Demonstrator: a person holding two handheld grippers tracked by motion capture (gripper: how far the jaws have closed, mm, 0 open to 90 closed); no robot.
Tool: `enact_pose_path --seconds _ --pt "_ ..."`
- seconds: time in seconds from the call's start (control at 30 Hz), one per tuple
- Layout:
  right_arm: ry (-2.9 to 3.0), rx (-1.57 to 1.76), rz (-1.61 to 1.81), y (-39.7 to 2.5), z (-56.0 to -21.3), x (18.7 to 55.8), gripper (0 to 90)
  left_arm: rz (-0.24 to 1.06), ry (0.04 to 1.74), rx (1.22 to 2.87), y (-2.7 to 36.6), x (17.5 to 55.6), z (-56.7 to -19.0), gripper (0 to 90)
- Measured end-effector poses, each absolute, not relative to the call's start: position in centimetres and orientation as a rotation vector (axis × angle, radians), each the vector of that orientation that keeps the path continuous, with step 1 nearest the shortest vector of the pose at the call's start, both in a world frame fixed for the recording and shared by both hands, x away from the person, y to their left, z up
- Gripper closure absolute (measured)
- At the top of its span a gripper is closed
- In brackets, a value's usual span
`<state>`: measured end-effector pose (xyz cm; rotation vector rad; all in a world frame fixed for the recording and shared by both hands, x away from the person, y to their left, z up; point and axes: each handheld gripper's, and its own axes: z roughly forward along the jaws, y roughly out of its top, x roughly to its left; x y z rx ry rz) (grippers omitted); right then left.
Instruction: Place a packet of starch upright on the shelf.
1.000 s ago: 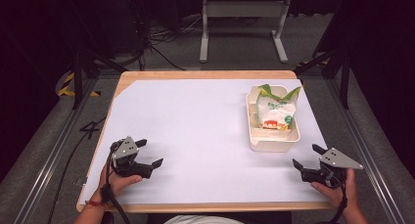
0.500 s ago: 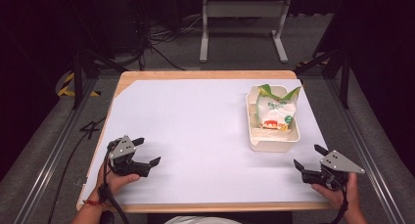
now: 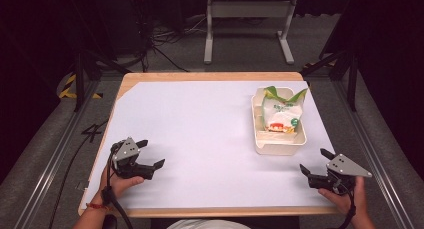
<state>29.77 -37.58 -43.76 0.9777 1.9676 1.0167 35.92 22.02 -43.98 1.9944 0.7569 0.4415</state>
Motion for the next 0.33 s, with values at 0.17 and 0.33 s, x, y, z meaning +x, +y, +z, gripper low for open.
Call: enact_pose_path --seconds 0.17,0.33 --pt "1.972 0.978 1.017 -37.62 -43.81 29.71 12.4 0.436 0.758 1.994 21.93 36.03 -44.01 8.1" --pt "1.972 0.980 1.010 -37.73 -43.85 29.64 12.2 0.436 0.755 1.998 21.81 36.12 -44.03 8.2"
